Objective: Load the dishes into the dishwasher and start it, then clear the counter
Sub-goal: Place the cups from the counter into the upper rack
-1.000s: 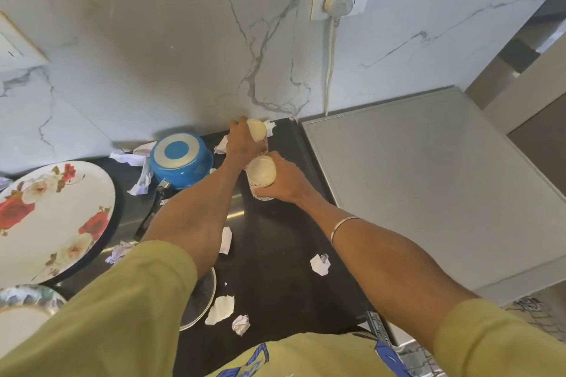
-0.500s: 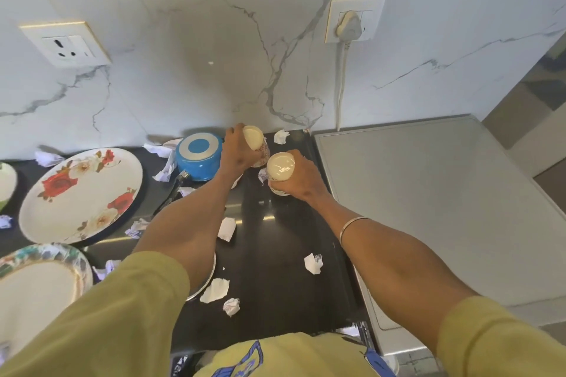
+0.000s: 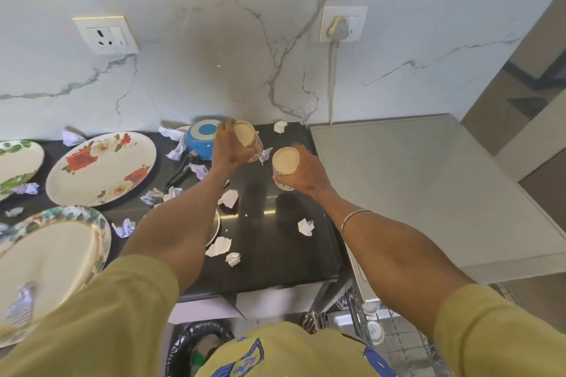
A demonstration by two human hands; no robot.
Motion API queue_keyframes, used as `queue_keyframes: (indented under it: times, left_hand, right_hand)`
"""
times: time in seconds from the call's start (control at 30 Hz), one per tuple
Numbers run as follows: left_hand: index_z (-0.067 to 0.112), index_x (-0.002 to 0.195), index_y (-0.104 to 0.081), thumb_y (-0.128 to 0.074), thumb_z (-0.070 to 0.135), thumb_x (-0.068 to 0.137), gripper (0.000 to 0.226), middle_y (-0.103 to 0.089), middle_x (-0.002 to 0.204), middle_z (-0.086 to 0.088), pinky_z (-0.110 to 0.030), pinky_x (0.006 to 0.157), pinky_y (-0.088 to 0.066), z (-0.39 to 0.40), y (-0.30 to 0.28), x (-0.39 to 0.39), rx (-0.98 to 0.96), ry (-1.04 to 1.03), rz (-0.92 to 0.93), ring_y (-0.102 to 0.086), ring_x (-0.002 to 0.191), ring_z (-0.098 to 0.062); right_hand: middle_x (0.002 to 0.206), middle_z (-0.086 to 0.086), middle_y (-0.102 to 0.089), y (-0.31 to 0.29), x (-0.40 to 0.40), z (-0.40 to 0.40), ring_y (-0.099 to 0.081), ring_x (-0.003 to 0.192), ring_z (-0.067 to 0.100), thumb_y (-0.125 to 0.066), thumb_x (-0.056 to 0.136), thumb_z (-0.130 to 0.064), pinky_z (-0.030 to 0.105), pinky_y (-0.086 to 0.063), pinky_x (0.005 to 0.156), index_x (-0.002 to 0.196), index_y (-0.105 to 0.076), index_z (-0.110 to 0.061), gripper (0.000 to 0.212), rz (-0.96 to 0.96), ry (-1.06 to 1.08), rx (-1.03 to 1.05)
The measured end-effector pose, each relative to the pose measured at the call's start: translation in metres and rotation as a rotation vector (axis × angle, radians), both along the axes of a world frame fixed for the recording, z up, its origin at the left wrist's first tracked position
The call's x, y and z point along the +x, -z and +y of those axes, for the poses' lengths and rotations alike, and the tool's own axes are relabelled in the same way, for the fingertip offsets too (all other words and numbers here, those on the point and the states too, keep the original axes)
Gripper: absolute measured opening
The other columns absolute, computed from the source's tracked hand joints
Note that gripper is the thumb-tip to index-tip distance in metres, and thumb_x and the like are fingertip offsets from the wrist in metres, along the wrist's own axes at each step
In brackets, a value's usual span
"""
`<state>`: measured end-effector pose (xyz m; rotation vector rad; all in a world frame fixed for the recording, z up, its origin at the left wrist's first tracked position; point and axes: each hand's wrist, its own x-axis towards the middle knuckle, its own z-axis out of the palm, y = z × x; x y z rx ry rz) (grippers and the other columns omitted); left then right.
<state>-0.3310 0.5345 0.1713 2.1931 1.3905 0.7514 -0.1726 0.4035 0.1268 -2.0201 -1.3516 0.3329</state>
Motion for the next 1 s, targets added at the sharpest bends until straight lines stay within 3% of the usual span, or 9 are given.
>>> queue_keyframes:
  times: [0.2,0.5,0.8,1.0]
  left_hand:
    - [0.008,0.136,-0.043,-0.082,0.034,0.07,0.082,-0.046,0.13,-0.017,-0.048,0.098,-0.044,-0.062,-0.008,-0.038,-0.024,0.058,0.026,-0.05,0.118,-0.035]
    - [0.007,0.131,-0.048,-0.083,0.028,0.067,0.076,-0.05,0.127,-0.017,-0.039,0.095,-0.042,-0.175,0.01,-0.1,-0.07,0.155,0.067,-0.051,0.116,-0.033]
    - [0.009,0.134,-0.046,-0.083,0.031,0.066,0.081,-0.05,0.128,-0.016,-0.043,0.095,-0.046,-0.281,0.026,-0.13,-0.123,0.18,0.099,-0.053,0.114,-0.035]
    - [0.007,0.134,-0.048,-0.084,0.031,0.065,0.081,-0.051,0.126,-0.016,-0.044,0.095,-0.046,-0.356,0.03,-0.132,-0.117,0.156,0.126,-0.053,0.115,-0.034]
  right_hand:
    - [0.116,-0.004,-0.064,-0.005,-0.047,-0.056,-0.062,0.099,0.017,-0.083,0.059,-0.059,0.022,-0.044,0.073,0.126,-0.047,-0.024,0.084,0.015,0.088,0.024]
    - [0.118,0.0,-0.064,-0.001,-0.12,-0.182,-0.063,0.1,0.019,-0.086,0.061,-0.052,0.022,-0.047,0.075,0.13,-0.047,-0.019,0.087,0.085,0.179,0.014]
    - [0.114,0.003,-0.066,0.001,-0.151,-0.286,-0.064,0.099,0.024,-0.087,0.06,-0.05,0.031,-0.052,0.076,0.126,-0.051,-0.014,0.084,0.069,0.23,-0.002]
    - [0.114,0.003,-0.065,0.013,-0.152,-0.352,-0.063,0.099,0.022,-0.087,0.06,-0.049,0.028,-0.049,0.074,0.125,-0.05,-0.014,0.082,0.106,0.155,-0.005]
